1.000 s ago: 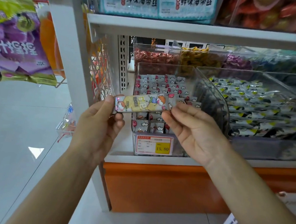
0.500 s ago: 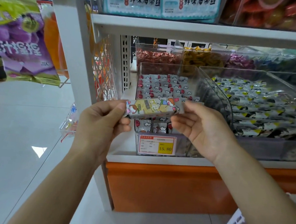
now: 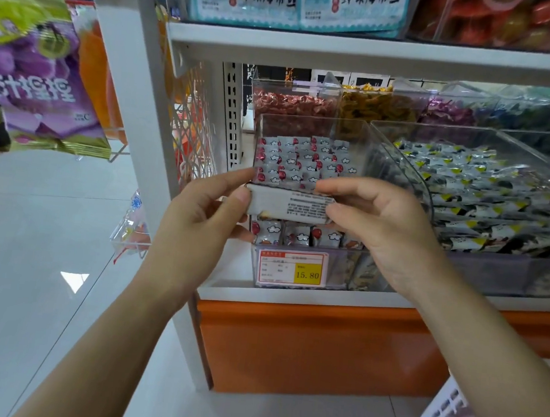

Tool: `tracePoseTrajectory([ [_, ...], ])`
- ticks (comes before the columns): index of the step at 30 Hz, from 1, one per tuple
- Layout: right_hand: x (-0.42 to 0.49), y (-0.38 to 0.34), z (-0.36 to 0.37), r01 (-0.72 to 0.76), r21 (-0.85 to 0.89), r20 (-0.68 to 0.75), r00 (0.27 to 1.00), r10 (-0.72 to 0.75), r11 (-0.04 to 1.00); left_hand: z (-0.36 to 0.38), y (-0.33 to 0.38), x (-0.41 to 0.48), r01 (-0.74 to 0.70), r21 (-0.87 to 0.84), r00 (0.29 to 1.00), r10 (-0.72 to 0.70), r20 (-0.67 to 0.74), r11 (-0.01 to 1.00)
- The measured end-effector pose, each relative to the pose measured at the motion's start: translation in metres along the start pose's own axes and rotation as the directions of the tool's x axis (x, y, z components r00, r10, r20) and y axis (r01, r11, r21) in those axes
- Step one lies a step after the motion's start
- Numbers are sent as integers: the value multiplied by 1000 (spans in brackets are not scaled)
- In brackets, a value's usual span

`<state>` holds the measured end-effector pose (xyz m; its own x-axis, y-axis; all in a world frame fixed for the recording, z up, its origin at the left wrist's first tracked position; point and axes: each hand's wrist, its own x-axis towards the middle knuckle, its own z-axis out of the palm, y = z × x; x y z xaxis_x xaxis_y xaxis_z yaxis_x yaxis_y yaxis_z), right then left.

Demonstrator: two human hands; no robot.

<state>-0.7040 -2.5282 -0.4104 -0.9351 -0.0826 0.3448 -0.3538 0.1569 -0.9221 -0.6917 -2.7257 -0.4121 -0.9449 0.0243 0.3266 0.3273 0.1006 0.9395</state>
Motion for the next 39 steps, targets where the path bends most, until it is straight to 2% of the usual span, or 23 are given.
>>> tracePoseTrajectory([
  [5,0,1,4,-8,36,9,1000,8,999,-2,1,0,-15,45,1000,15,3,999],
  [10,3,0,1,-68,154,10,998,67,986,-6,3,0,-34,135,998,26,57,990],
  [12,3,1,0,-37,67,-36,999,40,997,-6,4,-1,-46,159,996,33,85,986],
  [14,1,1,1,51,-112,-86,994,-61,992,-3,4,-2,-35,175,994,16,106,984],
  [16,-1,-1,4,147,-258,-79,982,-172,955,0,2,-3,-12,182,994,-7,105,983],
  [21,-5,-3,8,217,-312,-46,969,-243,925,1,1,0,19,149,996,-32,88,989],
  [31,-3,-3,9,170,-213,-5,985,-175,962,-16,5,8,43,201,995,-59,76,979],
  [36,1,-3,3,-40,-54,114,992,46,998,-18,4,7,-46,352,998,30,51,935],
  [39,4,-7,-3,-75,-22,161,984,77,997,-19,5,6,-71,354,996,49,70,933],
])
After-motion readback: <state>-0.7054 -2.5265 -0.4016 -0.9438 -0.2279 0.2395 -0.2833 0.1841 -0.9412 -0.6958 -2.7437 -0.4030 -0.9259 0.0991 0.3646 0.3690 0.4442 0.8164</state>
